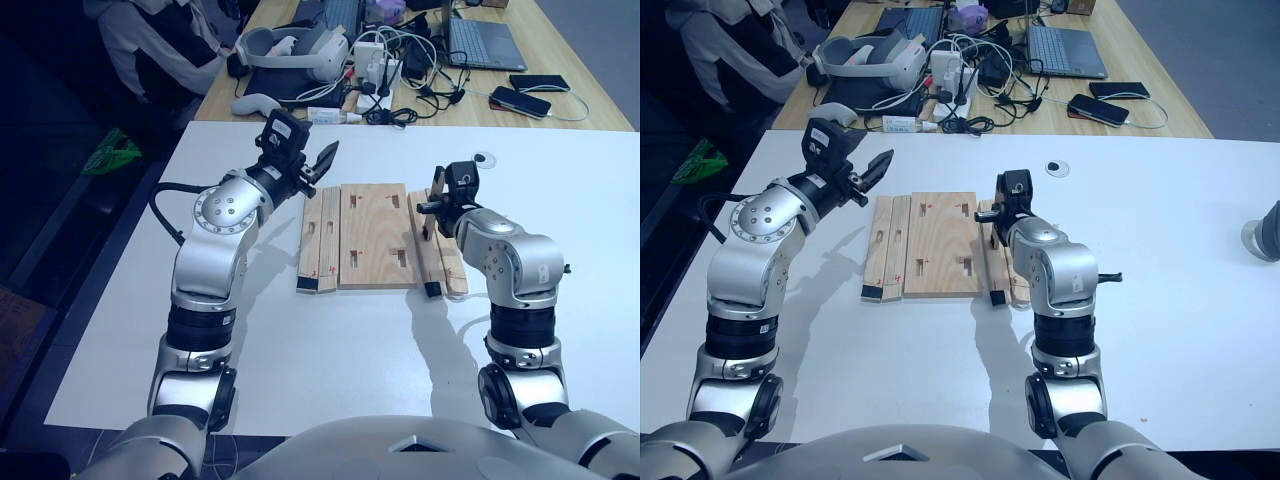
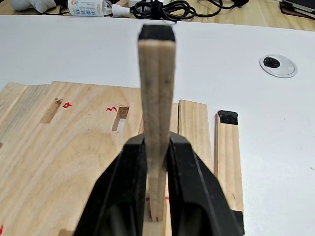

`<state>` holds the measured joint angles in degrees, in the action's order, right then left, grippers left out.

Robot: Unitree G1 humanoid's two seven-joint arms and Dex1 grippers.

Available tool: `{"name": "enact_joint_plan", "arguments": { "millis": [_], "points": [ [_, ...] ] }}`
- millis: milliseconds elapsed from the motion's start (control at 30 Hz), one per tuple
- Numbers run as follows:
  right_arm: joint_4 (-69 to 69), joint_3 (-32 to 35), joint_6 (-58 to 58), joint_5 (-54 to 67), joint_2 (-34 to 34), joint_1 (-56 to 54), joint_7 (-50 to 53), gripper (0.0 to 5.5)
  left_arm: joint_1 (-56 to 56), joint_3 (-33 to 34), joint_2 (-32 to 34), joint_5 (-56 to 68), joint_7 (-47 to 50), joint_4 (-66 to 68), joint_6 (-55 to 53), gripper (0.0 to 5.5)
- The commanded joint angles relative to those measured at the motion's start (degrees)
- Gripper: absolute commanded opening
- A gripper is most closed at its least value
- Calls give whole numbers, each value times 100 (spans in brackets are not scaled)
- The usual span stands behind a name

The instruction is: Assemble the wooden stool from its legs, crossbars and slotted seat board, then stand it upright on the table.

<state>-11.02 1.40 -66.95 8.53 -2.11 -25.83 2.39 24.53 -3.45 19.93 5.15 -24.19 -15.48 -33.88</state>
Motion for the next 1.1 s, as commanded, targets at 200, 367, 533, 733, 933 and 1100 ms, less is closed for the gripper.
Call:
{"name": "enact_joint_plan", "arguments": {
  "millis": [200, 367, 533, 733, 933, 1100],
  "points": [
    [319, -16, 458, -63, -189, 126, -205, 40, 41, 2, 24, -27, 47, 106, 161, 253],
    [171, -60, 1018, -50, -463, -131, -496, 40, 202, 136, -44, -3, 214, 309, 38, 253],
    [36, -185, 1584, 163, -812, -358, -1299, 40, 517, 349, -89, 48, 453, 768, -311, 253],
    [542, -182, 1197, 145, -1052, -135, -1519, 40, 553, 342, -156, 63, 550, 854, -357, 253],
    [883, 61, 344, 297, -968, 12, -1476, 40, 504, 362, -185, 56, 588, 854, -314, 253],
    [866, 126, 781, 251, -901, -162, -1400, 40, 518, 326, -183, 23, 612, 891, -206, 253]
  ]
}}
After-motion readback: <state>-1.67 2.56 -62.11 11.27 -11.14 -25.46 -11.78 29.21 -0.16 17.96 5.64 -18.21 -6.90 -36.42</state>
